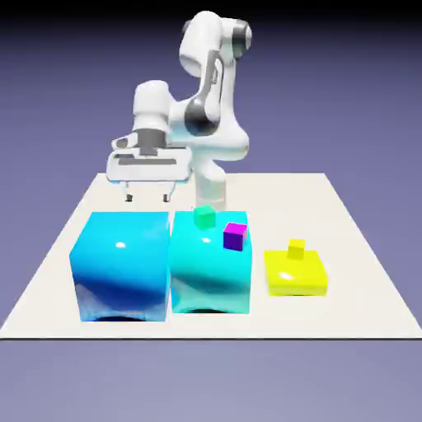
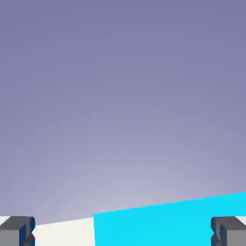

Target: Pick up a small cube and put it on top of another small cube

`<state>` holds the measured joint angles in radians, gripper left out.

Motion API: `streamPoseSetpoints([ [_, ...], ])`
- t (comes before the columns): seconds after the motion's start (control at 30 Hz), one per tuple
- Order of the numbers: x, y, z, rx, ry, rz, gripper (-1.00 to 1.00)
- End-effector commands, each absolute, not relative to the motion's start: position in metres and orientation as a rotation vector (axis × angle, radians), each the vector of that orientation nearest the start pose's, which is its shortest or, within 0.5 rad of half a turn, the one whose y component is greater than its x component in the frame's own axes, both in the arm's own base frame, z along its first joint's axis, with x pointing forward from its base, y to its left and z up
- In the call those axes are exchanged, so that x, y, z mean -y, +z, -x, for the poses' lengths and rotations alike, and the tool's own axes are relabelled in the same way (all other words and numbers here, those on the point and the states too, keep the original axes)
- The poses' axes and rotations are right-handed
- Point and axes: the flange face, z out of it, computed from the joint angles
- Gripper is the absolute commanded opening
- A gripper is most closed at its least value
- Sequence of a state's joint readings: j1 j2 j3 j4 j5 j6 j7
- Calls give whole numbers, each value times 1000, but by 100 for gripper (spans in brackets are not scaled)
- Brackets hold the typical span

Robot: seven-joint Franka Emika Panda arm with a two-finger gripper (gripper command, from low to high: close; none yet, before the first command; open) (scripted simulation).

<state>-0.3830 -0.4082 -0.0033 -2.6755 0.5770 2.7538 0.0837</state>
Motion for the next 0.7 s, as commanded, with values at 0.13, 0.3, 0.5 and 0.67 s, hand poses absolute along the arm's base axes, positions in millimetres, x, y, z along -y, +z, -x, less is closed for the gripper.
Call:
streamPoseSetpoints([
  [0.13, 226, 395, -364, -1305, -681, 2405, 0],
  [0.3, 268, 377, -342, -1310, -682, 2314, 0],
  [0.5, 314, 359, -313, -1298, -769, 2185, 0],
  [0.67, 350, 347, -287, -1282, -910, 2074, 0],
])
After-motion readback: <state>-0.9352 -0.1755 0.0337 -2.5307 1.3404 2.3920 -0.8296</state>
